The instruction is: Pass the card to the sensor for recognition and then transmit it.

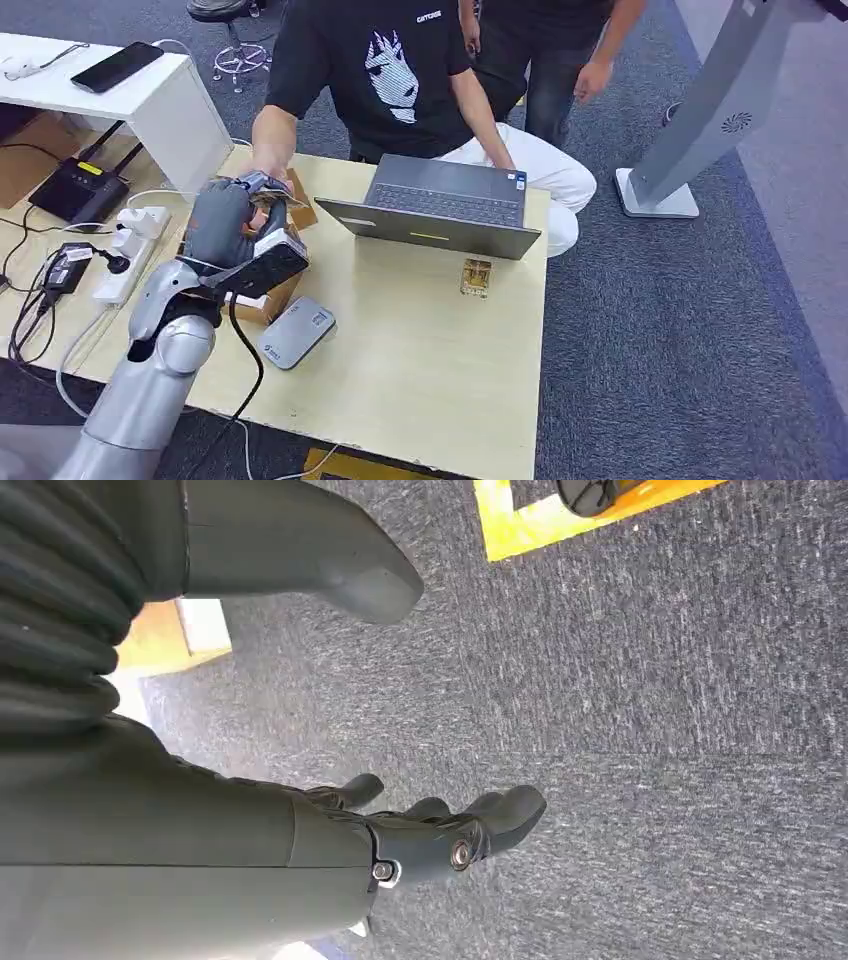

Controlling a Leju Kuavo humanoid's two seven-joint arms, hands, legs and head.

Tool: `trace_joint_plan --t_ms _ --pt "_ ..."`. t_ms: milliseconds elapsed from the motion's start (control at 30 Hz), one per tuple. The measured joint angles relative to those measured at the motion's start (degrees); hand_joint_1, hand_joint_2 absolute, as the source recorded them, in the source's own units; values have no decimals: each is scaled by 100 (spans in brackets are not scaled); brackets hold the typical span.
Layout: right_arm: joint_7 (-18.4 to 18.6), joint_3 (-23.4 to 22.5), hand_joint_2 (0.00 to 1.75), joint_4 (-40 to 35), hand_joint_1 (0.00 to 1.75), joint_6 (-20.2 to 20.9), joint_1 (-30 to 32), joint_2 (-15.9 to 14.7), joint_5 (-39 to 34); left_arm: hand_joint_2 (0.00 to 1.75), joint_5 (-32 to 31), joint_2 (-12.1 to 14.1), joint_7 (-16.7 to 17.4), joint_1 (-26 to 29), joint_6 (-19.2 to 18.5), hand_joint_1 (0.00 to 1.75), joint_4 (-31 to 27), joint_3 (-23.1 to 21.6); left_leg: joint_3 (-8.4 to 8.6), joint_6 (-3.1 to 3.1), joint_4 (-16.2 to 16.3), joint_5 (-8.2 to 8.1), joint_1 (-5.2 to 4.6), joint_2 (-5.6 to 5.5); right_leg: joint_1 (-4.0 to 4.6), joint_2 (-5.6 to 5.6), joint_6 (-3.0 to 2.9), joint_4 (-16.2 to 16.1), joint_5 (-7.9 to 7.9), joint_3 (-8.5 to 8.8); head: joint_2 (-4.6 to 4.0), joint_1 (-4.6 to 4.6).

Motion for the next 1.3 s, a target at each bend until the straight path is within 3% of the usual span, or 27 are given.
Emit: trace_joint_plan --t_ms 133,333,567,600,633,800,1300 --pt "-2 -7 175 0 0 4 -1 0 17 175 -59 0 35 -135 7 175 -149 66 0 0 0 0 0 0 0 0 0 0 0 1 2 2" --pt "70 -7 175 0 0 24 -2 0 184 175 -1356 230 593 -451 619 175 -155 300 0 0 -1 0 1 1 1 4 -1 1 0 -2 2 0" --pt "77 -7 175 0 0 68 -7 0 256 175 -1410 367 669 -717 690 175 212 730 0 -1 -1 0 2 5 2 9 -1 4 0 -3 0 0" --pt "77 -7 175 0 0 72 -7 0 260 175 -1423 374 664 -714 732 37 258 759 -1 -1 -1 0 2 5 2 9 -1 4 0 -4 2 -2" --pt "83 -7 175 0 0 72 -6 0 278 175 -1432 378 651 -708 782 0 310 784 -4 -1 -1 0 2 4 2 9 -1 3 0 -6 2 0" --pt "109 -7 175 0 0 90 -14 0 308 175 -1497 337 564 -704 1183 0 429 879 -10 0 -1 -2 0 2 -1 8 0 0 -2 -7 2 0" --pt "118 -7 175 0 0 88 -15 0 326 175 -1386 238 464 -685 1270 0 542 990 -9 3 0 2 1 1 1 5 0 1 0 -6 2 0"
